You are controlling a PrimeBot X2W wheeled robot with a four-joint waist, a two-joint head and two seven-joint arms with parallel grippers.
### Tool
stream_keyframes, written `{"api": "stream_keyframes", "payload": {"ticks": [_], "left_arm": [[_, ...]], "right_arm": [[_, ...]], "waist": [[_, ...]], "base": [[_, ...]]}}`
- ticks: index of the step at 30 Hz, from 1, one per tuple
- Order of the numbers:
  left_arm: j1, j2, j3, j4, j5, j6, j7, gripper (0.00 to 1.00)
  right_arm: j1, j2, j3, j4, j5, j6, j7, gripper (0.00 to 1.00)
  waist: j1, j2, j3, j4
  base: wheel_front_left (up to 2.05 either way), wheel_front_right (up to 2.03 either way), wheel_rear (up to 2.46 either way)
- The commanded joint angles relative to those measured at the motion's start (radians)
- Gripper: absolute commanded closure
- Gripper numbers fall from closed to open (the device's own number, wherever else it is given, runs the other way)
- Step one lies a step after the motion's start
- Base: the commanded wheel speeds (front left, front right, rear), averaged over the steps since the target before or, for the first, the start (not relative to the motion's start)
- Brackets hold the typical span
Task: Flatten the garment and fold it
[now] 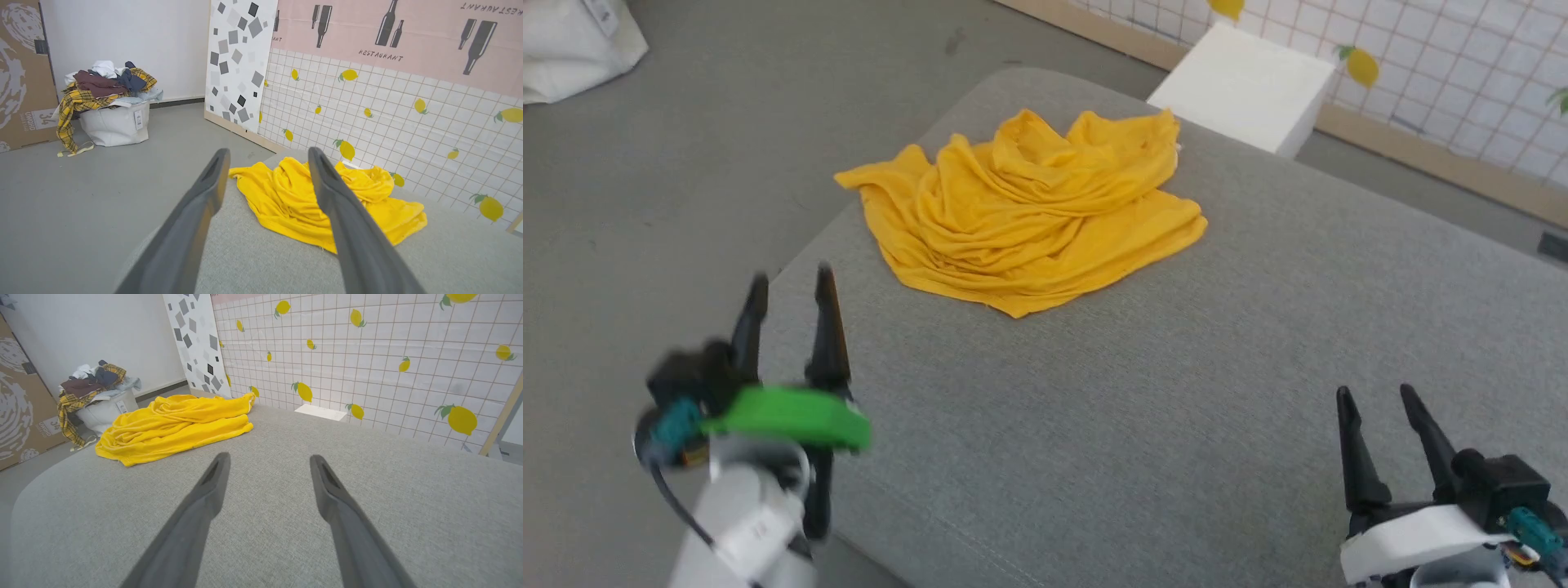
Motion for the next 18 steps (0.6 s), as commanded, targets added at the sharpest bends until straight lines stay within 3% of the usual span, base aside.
{"api": "stream_keyframes", "payload": {"ticks": [1, 5, 11, 18], "left_arm": [[-0.064, 0.022, 0.002, 0.025, -0.021, -0.017, 0.022, 0.0], [-0.243, 0.071, 0.019, 0.12, -0.095, -0.05, 0.112, 0.0], [-0.488, 0.135, 0.055, 0.311, -0.215, -0.065, 0.301, 0.0], [-0.671, 0.178, 0.098, 0.505, -0.314, -0.009, 0.578, 0.0]], "right_arm": [[-0.016, 0.0, -0.009, -0.018, -0.013, -0.001, 0.01, 0.0], [-0.023, 0.0, -0.044, -0.075, -0.053, -0.001, 0.044, 0.0], [-0.029, 0.0, -0.118, -0.184, -0.112, -0.001, 0.097, 0.0], [-0.025, 0.0, -0.178, -0.293, -0.135, -0.001, 0.138, 0.0]], "waist": [[0.0, 0.0, 0.052, -0.049], [0.0, 0.0, 0.123, -0.11], [0.0, 0.0, 0.254, -0.209], [0.0, 0.0, 0.388, -0.311]], "base": [[0.0, 0.0, 0.0], [0.0, 0.0, 0.0], [0.0, 0.0, 0.0], [0.0, 0.0, 0.0]]}}
